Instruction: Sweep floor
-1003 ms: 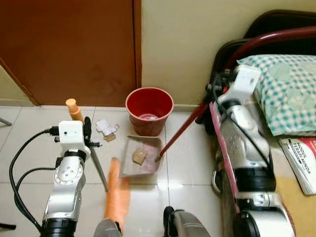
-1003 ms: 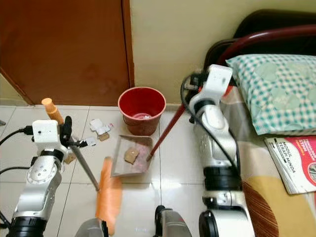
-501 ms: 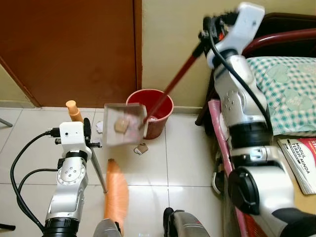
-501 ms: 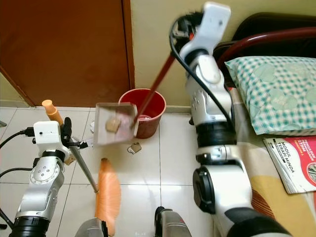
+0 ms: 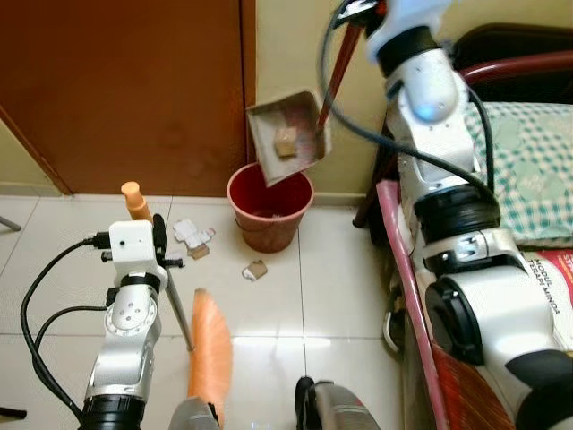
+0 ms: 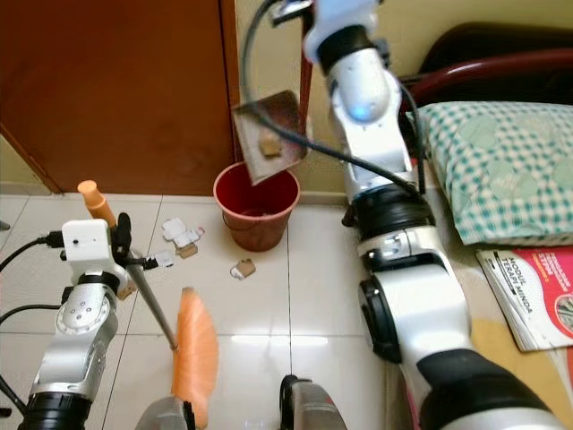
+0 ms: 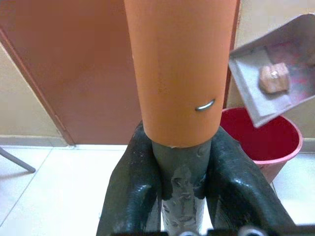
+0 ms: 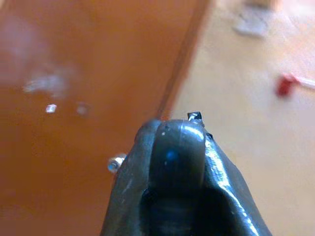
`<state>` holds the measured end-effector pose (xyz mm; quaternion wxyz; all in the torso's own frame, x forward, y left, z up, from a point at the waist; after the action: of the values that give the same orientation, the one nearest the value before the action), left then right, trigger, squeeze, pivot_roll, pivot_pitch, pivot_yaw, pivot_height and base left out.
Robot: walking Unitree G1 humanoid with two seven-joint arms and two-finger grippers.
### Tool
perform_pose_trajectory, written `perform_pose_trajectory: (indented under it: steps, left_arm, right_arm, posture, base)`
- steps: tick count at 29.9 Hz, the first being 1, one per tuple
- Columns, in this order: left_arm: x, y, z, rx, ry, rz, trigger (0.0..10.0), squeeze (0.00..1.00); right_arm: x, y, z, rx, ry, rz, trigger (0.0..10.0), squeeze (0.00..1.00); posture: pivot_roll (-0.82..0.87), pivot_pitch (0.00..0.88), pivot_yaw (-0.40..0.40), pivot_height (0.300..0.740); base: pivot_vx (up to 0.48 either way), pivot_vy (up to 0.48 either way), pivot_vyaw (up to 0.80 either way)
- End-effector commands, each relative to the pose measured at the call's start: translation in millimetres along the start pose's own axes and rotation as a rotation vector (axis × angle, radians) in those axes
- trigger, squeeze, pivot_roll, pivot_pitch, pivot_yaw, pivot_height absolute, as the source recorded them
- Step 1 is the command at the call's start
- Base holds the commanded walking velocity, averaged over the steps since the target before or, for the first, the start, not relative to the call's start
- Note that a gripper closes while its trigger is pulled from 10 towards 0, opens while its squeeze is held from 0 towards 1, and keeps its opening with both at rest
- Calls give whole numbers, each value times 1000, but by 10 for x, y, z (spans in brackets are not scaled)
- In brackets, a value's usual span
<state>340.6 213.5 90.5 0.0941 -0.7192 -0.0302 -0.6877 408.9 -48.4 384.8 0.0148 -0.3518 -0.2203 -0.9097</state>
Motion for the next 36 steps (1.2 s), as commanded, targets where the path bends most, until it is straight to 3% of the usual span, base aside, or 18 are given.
perform_pose_trajectory:
  steps: [1, 5, 9, 14, 16, 20, 22, 25, 27, 31, 36]
  left_arm:
    - [-227, -46, -56, 17, -84, 58, 10000, 0]
    - [-224, -36, -51, 16, -83, 56, 10000, 0]
    - [-223, -22, -52, 14, -82, 52, 10000, 0]
    - [-221, -12, -54, 13, -81, 48, 10000, 0]
    - [-218, -4, -54, 9, -80, 44, 10000, 0]
    - [-202, 2, -44, 8, -75, 41, 10000, 0]
    - [-193, -9, -42, 12, -71, 39, 10000, 0]
    - [-191, -10, -40, 13, -70, 40, 10000, 0]
    - [-192, -12, -36, 14, -70, 38, 10000, 0]
    - [-192, -14, -28, 13, -71, 45, 10000, 0]
    - [-215, -91, -65, 15, -78, 60, 10000, 0]
  right_arm:
    - [101, -167, -35, 72, 81, -101, 10000, 0]
    - [53, -478, -166, 188, 122, -200, 10000, 0]
    - [-41, -713, -314, 260, 125, -209, 10000, 0]
    - [-59, -734, -335, 269, 132, -222, 10000, 0]
    - [46, -652, -294, 234, 165, -213, 10000, 0]
    - [251, -416, -192, 122, 199, -103, 10000, 0]
    - [383, -237, -122, 38, 207, 11, 10000, 0]
    - [457, -147, -93, 3, 206, 99, 10000, 0]
    - [465, -125, -91, -7, 194, 157, 10000, 0]
    - [264, -163, -207, -35, 92, 326, 10000, 0]
    - [63, -255, -416, -36, -5, 408, 10000, 0]
  posture:
    - [-12, 124, -75, 740]
    - [-11, 124, -76, 740]
    - [-9, 126, -78, 740]
    - [-9, 126, -78, 740]
    - [-9, 126, -78, 740]
    - [-9, 126, -78, 740]
    - [-11, 128, -76, 740]
    - [-14, 129, -75, 740]
    - [-17, 128, -73, 740]
    - [-19, 124, -69, 740]
    - [-14, 124, -65, 740]
  base:
    - [0, 0, 0]
    - [0, 0, 0]
    - [0, 0, 0]
    - [0, 0, 0]
    - [0, 0, 0]
    - [0, 0, 0]
    - [0, 0, 0]
    - [0, 0, 0]
    - [0, 0, 0]
    - [0, 0, 0]
    - [0, 0, 0]
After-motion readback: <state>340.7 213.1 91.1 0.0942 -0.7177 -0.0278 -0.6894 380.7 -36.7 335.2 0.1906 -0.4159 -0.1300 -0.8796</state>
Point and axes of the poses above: a point about 5 cm out from each wrist's last joint towards the gripper, its own z axis pointing out of the wrist towards the gripper, its own x axis along the axis of the wrist's last joint, y = z × x, the point moved 6 cm from there along z, pointing out of the wrist towards the gripper, and after that the axes turned 1 degree about -z, right-handed, at the moved point
